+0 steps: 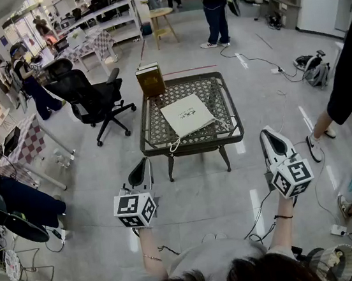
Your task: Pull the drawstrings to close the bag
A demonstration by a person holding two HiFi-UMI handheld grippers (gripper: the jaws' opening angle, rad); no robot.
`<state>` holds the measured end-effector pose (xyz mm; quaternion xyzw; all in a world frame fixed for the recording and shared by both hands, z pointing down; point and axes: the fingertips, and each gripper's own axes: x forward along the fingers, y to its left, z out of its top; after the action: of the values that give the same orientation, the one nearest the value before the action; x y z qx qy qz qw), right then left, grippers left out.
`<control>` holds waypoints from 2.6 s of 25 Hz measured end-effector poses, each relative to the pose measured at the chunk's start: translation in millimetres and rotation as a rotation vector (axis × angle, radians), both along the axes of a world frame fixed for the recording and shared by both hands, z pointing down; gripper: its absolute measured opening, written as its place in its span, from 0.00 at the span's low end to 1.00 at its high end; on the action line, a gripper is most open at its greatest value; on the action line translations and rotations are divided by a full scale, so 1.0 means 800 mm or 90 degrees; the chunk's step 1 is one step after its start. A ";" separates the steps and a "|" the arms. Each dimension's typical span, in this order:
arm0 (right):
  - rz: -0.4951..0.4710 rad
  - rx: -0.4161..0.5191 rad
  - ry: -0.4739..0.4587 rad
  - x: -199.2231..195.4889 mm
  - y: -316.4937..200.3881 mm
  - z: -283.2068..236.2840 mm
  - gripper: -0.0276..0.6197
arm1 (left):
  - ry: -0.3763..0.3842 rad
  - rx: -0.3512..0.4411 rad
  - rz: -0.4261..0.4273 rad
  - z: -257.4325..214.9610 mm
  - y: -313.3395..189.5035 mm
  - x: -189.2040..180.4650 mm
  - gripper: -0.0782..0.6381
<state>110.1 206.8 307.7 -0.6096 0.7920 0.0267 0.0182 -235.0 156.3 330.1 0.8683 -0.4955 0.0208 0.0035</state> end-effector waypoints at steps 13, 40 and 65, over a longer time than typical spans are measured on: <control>-0.001 -0.002 -0.005 0.017 0.005 0.004 0.08 | 0.005 0.001 -0.010 -0.002 0.008 0.017 0.14; -0.057 -0.012 -0.038 -0.001 -0.144 0.035 0.08 | 0.019 -0.036 -0.061 0.047 -0.129 0.014 0.14; -0.031 -0.061 -0.060 0.007 -0.285 0.078 0.08 | -0.005 -0.063 0.025 0.077 -0.297 0.077 0.14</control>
<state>115.4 -21.4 370.4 -0.5911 0.8051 -0.0406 0.0270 -173.5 -81.5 391.4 0.8765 -0.4769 0.0490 0.0438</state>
